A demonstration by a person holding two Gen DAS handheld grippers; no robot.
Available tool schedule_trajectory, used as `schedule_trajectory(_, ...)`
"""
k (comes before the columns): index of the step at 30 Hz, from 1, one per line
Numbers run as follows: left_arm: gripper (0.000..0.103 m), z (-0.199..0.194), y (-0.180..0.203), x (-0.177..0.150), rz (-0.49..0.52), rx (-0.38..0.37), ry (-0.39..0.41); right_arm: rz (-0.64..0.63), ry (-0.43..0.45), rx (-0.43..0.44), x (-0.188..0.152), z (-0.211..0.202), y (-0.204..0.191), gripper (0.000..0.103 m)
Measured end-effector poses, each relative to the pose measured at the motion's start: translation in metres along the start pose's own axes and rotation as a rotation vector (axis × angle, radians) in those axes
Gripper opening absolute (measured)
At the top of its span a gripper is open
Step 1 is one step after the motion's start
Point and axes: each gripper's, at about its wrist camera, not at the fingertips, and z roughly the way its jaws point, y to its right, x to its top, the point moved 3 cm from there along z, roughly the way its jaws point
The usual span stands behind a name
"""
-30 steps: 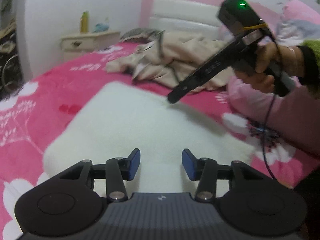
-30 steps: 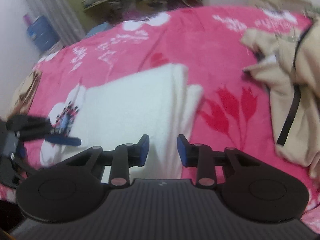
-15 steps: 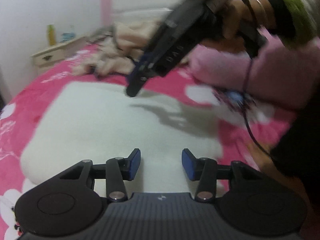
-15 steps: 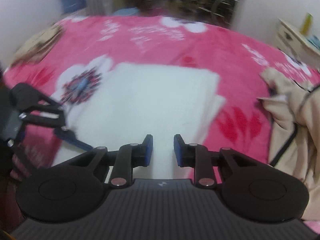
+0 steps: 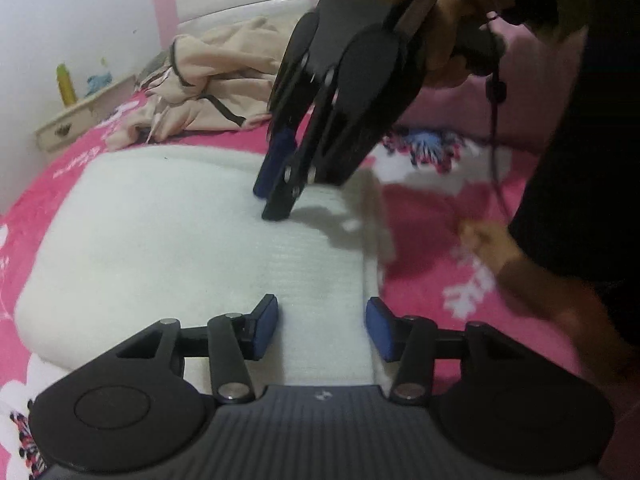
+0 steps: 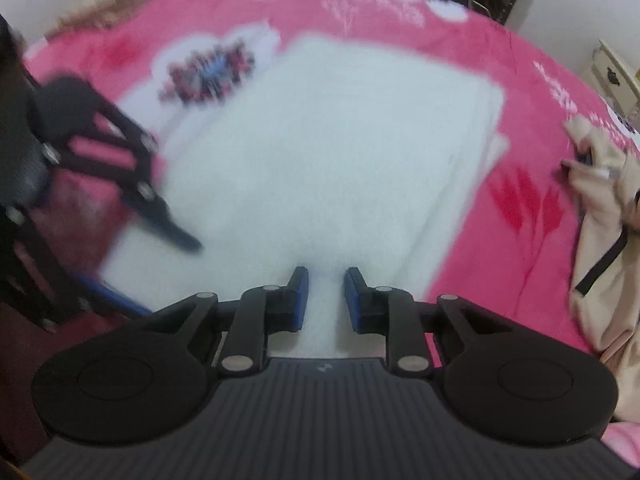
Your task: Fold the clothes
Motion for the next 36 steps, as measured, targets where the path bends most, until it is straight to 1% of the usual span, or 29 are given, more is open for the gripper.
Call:
schedule_trajectory(2, 0.051, 0.0, -0.001, 0.002, -0.031, -0.002, -0.004, 0.041, -0.002, 0.014, 0.001, 0.0, 0.005, 0.019)
schedule_trajectory(4, 0.049, -0.006, -0.006, 0.011, -0.085, -0.011, -0.014, 0.074, -0.007, 0.031, 0.007, -0.013, 0.008, 0.018)
schedule_trajectory(5, 0.049, -0.012, -0.007, 0.013, -0.106, -0.03, -0.007, 0.076, -0.006, 0.042, 0.009, -0.02, 0.006, 0.018)
schedule_trajectory(6, 0.049, -0.018, -0.006, 0.014, -0.117, -0.044, 0.002, 0.052, -0.011, 0.064, 0.007, -0.025, 0.001, 0.018)
schedule_trajectory(8, 0.049, -0.022, 0.0, 0.01, -0.113, -0.078, -0.005, 0.002, -0.045, 0.088, -0.004, -0.02, -0.011, 0.018)
schedule_trajectory(10, 0.049, -0.014, 0.008, 0.002, -0.086, -0.083, -0.031, -0.029, -0.068, 0.08, -0.017, -0.006, -0.021, 0.019)
schedule_trajectory(11, 0.049, -0.008, 0.012, -0.004, -0.067, -0.076, -0.048, -0.038, -0.071, 0.069, -0.022, 0.001, -0.025, 0.019)
schedule_trajectory(12, 0.049, -0.007, 0.015, -0.005, -0.058, -0.065, -0.047, -0.043, -0.076, 0.062, -0.026, 0.006, -0.027, 0.019)
schedule_trajectory(13, 0.049, -0.005, 0.017, -0.007, -0.049, -0.054, -0.047, -0.031, -0.087, 0.066, -0.021, 0.002, -0.026, 0.018)
schedule_trajectory(14, 0.049, -0.009, 0.015, -0.003, -0.068, -0.058, -0.049, -0.019, -0.095, 0.07, -0.016, -0.002, -0.024, 0.018)
schedule_trajectory(15, 0.049, -0.012, 0.013, 0.001, -0.087, -0.063, -0.051, -0.012, -0.086, 0.074, -0.01, -0.008, -0.023, 0.018)
schedule_trajectory(16, 0.048, -0.017, 0.007, 0.005, -0.125, -0.068, -0.042, -0.019, -0.057, 0.074, -0.004, -0.015, -0.023, 0.018)
schedule_trajectory(18, 0.048, -0.026, -0.005, 0.011, -0.199, -0.054, -0.021, -0.029, 0.001, 0.068, 0.01, -0.029, -0.021, 0.018)
schedule_trajectory(19, 0.048, -0.031, -0.012, 0.013, -0.236, -0.038, -0.008, -0.022, 0.033, 0.047, 0.016, -0.031, -0.019, 0.018)
schedule_trajectory(20, 0.049, -0.033, -0.02, 0.015, -0.276, -0.023, 0.003, 0.001, 0.047, 0.039, 0.019, -0.027, -0.016, 0.018)
schedule_trajectory(21, 0.05, -0.036, -0.027, 0.017, -0.315, -0.008, 0.014, 0.036, 0.041, 0.048, 0.018, -0.017, -0.009, 0.018)
schedule_trajectory(23, 0.05, -0.037, -0.043, 0.017, -0.412, 0.03, 0.012, 0.101, 0.03, 0.066, 0.016, 0.0, 0.003, 0.018)
schedule_trajectory(25, 0.05, -0.038, -0.058, 0.015, -0.508, 0.068, 0.005, 0.129, 0.025, 0.089, 0.016, 0.002, 0.008, 0.018)
schedule_trajectory(26, 0.05, -0.038, -0.065, 0.014, -0.548, 0.101, -0.002, 0.151, 0.015, 0.093, 0.021, -0.001, 0.011, 0.018)
schedule_trajectory(28, 0.049, -0.035, -0.076, 0.015, -0.59, 0.179, -0.037, 0.212, 0.038, 0.092, 0.03, -0.011, 0.018, 0.018)
schedule_trajectory(29, 0.049, -0.032, -0.079, 0.016, -0.59, 0.209, -0.055, 0.234, 0.046, 0.084, 0.034, -0.014, 0.022, 0.018)
schedule_trajectory(31, 0.049, -0.026, -0.086, 0.019, -0.589, 0.269, -0.091, 0.218, 0.032, 0.021, 0.035, -0.006, 0.024, 0.018)
schedule_trajectory(32, 0.049, -0.022, -0.088, 0.02, -0.593, 0.28, -0.104, 0.213, 0.025, -0.003, 0.035, -0.001, 0.024, 0.018)
schedule_trajectory(35, 0.05, -0.013, -0.092, 0.022, -0.625, 0.295, -0.147, 0.219, 0.003, -0.01, 0.029, 0.011, 0.026, 0.018)
schedule_trajectory(36, 0.051, -0.011, -0.093, 0.023, -0.632, 0.296, -0.157, 0.228, 0.008, -0.013, 0.034, 0.01, 0.028, 0.018)
